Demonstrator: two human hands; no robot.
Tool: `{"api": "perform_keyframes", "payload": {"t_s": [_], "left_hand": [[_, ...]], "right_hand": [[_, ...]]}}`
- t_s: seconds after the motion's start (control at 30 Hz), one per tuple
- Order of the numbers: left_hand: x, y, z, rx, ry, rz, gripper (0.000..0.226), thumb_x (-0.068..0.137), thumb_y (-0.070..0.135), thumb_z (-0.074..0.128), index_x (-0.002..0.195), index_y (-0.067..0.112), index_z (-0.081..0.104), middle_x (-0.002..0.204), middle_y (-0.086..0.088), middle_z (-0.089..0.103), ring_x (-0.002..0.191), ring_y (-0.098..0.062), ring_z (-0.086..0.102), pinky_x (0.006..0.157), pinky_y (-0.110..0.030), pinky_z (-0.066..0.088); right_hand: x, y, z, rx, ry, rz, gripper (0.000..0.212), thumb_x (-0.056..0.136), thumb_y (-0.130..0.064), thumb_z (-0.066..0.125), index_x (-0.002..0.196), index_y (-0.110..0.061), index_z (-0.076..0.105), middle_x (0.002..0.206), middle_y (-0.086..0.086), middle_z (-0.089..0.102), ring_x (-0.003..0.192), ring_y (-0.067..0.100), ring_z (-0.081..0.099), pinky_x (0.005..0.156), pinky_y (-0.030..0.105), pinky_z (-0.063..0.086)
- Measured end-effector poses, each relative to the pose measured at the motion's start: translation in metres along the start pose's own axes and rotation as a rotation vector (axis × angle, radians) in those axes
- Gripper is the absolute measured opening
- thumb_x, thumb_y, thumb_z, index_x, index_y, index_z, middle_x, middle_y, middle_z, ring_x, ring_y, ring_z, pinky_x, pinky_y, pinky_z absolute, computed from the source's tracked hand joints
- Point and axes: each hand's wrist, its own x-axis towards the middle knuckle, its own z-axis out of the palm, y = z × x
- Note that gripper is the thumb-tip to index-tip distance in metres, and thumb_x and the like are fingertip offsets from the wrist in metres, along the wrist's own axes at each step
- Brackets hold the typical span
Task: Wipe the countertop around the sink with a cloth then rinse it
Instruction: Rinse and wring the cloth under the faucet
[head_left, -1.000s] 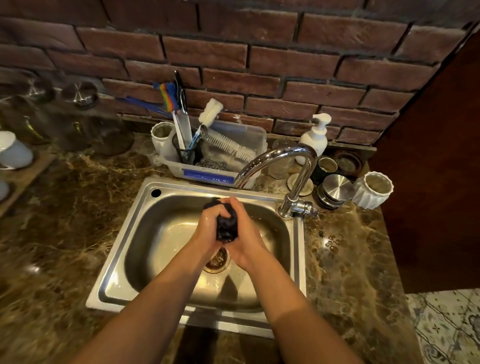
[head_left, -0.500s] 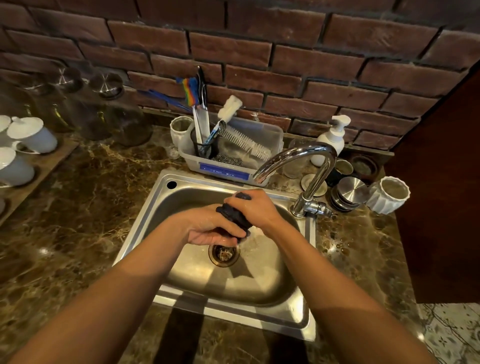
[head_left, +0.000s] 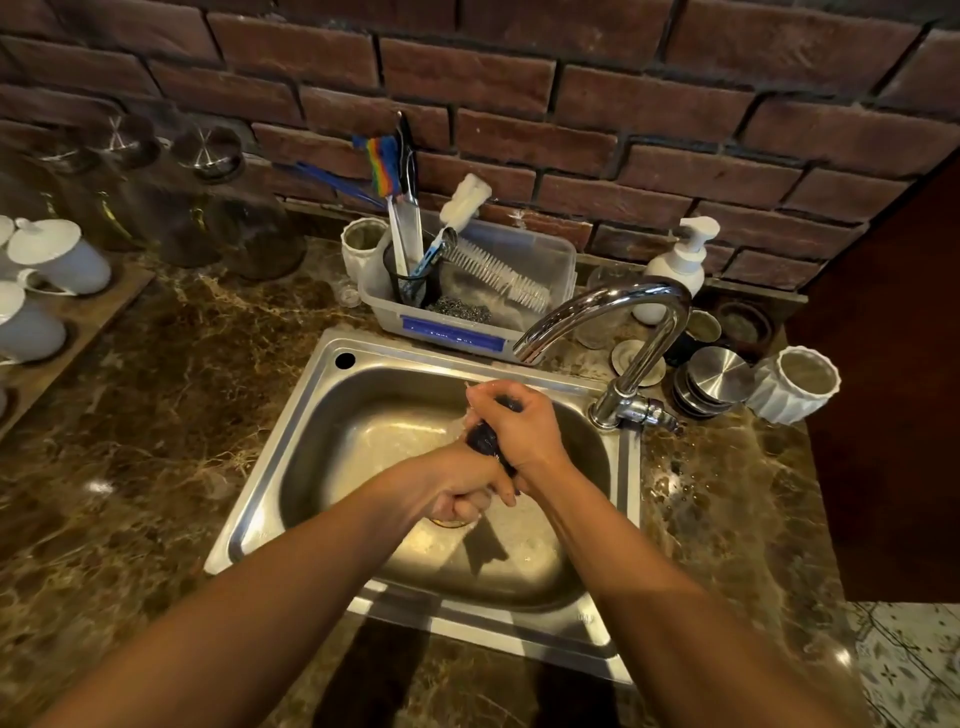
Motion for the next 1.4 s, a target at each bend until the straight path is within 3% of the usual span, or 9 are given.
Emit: {"api": "perform_keyframes", "payload": {"t_s": [0.1,0.2,0.33,0.5,0.7,0.83,1.07,1.2,1.4], "left_hand": [[0.016,-0.015,0.015,0.175,0.231,-0.02,0.019,0.076,-0.003,0.059,0.07,0.014,0.054,0.053,-0.001,0.038,0.043,-0.012,0.028,0.04,-0.022,0.025],[0.029,-0.031,0.026,0.439,0.432,0.093,0.01,0.073,0.023,0.065,0.081,0.019,0.063,0.077,-0.003,0.064,0.071,-0.019,0.062,0.06,-0.028,0.047],[0.031,-0.038,0.027,0.885,0.641,0.139,0.029,0.087,0.045,0.056,0.106,0.026,0.068,0.104,0.002,0.07,0.098,-0.022,0.067,0.082,-0.032,0.052],[0.029,-0.03,0.029,1.278,0.665,0.141,0.027,0.095,0.04,0.048,0.097,0.026,0.07,0.095,0.002,0.07,0.089,-0.022,0.068,0.078,-0.032,0.052],[0.02,-0.033,0.014,1.496,0.586,0.29,0.019,0.084,0.036,0.056,0.088,0.021,0.067,0.087,-0.001,0.069,0.083,-0.025,0.068,0.065,-0.03,0.042],[0.008,-0.037,0.012,1.324,0.704,0.345,0.023,0.081,0.039,0.062,0.091,0.02,0.069,0.088,-0.004,0.07,0.081,-0.026,0.067,0.064,-0.028,0.042],[-0.024,-0.017,0.011,0.956,0.531,0.332,0.012,0.084,0.021,0.065,0.093,0.015,0.06,0.102,-0.012,0.069,0.096,-0.032,0.066,0.078,-0.034,0.052],[-0.054,-0.001,-0.001,0.013,-0.072,0.178,0.036,0.083,0.003,0.077,0.112,0.016,0.059,0.108,-0.007,0.061,0.095,-0.02,0.061,0.088,-0.037,0.059],[-0.065,0.002,-0.014,-0.499,-0.24,0.257,0.021,0.079,-0.004,0.07,0.093,0.008,0.06,0.079,-0.009,0.058,0.064,-0.011,0.051,0.05,-0.017,0.041]], "right_hand": [[0.003,0.019,0.0,-0.184,0.097,0.028,0.021,0.093,-0.02,0.071,0.081,-0.003,0.073,0.057,0.0,0.063,0.055,0.007,0.059,0.065,0.021,0.053],[0.011,0.042,0.004,-0.341,0.21,0.117,0.026,0.094,-0.022,0.068,0.074,-0.004,0.071,0.059,0.003,0.061,0.059,0.014,0.056,0.064,0.027,0.047],[0.022,0.062,0.005,-0.488,0.345,0.252,0.03,0.098,-0.023,0.058,0.075,-0.006,0.068,0.075,0.011,0.067,0.076,0.029,0.061,0.068,0.029,0.043],[0.029,0.065,0.001,-0.285,0.542,0.456,0.029,0.099,-0.016,0.046,0.099,0.004,0.068,0.097,0.021,0.067,0.09,0.036,0.059,0.073,0.034,0.04],[0.012,0.068,0.003,0.261,0.61,0.631,0.027,0.082,-0.011,0.041,0.056,-0.017,0.039,0.055,0.003,0.039,0.051,0.023,0.037,0.053,0.033,0.033],[0.005,0.052,-0.003,0.652,0.515,0.571,0.053,0.094,-0.011,0.032,0.042,-0.023,0.032,0.041,-0.003,0.027,0.034,0.013,0.025,0.043,0.015,0.022],[-0.006,0.032,-0.019,0.801,0.141,0.482,0.037,0.083,-0.021,0.064,0.052,-0.021,0.045,0.043,-0.003,0.04,0.041,0.014,0.037,0.051,0.026,0.037],[-0.017,-0.016,-0.012,0.587,-0.059,0.402,0.021,0.08,-0.019,0.075,0.068,-0.016,0.059,0.06,0.005,0.057,0.057,0.018,0.056,0.063,0.031,0.052],[-0.03,-0.04,0.006,0.052,-0.279,-0.003,0.023,0.078,-0.005,0.079,0.082,-0.021,0.063,0.11,0.012,0.073,0.105,0.025,0.068,0.092,0.042,0.056]]}}
